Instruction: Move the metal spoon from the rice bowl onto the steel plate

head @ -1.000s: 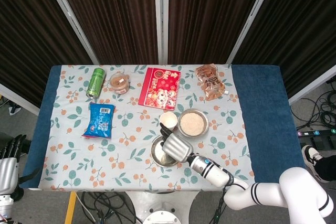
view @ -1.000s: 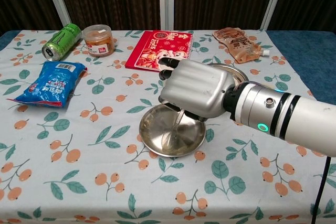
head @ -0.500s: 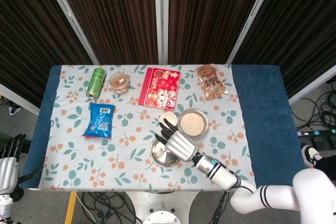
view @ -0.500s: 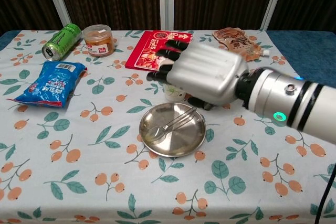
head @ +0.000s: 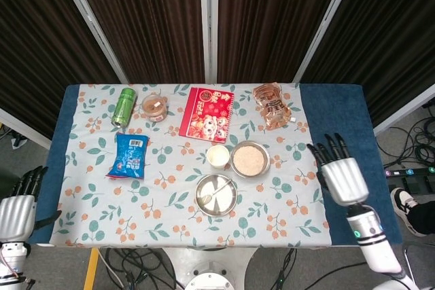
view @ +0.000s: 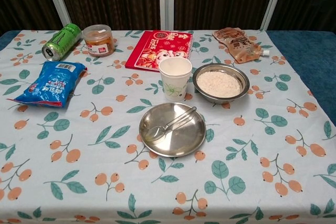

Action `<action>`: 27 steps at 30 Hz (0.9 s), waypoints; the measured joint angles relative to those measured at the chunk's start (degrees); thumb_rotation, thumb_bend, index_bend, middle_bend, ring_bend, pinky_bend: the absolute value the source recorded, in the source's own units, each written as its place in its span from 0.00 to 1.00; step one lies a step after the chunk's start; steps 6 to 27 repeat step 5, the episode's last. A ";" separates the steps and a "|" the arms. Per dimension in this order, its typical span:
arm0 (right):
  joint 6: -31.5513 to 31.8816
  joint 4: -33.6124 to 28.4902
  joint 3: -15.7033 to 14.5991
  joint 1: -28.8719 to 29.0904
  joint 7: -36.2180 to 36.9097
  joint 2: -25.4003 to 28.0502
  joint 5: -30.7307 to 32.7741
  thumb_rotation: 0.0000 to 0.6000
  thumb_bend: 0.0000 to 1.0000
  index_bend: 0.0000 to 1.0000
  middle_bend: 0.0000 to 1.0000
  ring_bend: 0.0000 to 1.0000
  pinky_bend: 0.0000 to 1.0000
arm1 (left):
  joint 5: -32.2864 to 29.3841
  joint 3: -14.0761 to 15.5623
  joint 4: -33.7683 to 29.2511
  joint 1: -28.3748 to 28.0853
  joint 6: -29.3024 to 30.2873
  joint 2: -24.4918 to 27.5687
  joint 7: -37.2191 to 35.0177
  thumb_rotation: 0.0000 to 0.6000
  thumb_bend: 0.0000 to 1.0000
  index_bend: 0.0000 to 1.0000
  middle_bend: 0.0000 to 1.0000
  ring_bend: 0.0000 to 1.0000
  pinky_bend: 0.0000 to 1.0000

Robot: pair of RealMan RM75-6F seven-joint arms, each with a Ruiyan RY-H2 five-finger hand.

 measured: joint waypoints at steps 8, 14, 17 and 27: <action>4.26 1.07 -1.54 -6.63 12.06 2.89 -0.45 1.00 0.30 0.08 0.16 0.00 0.03 | 0.41 -0.06 -2.02 -1.00 -0.79 0.33 1.80 1.00 0.06 0.12 0.18 0.12 0.21; 4.26 1.07 -1.54 -6.63 12.06 2.89 -0.45 1.00 0.30 0.08 0.16 0.00 0.03 | 0.41 -0.06 -2.02 -1.00 -0.79 0.33 1.80 1.00 0.06 0.12 0.18 0.12 0.21; 4.26 1.07 -1.54 -6.63 12.06 2.89 -0.45 1.00 0.30 0.08 0.16 0.00 0.03 | 0.41 -0.06 -2.02 -1.00 -0.79 0.33 1.80 1.00 0.06 0.12 0.18 0.12 0.21; 4.26 1.07 -1.54 -6.63 12.06 2.89 -0.45 1.00 0.30 0.08 0.16 0.00 0.03 | 0.41 -0.06 -2.02 -1.00 -0.79 0.33 1.80 1.00 0.06 0.12 0.18 0.12 0.21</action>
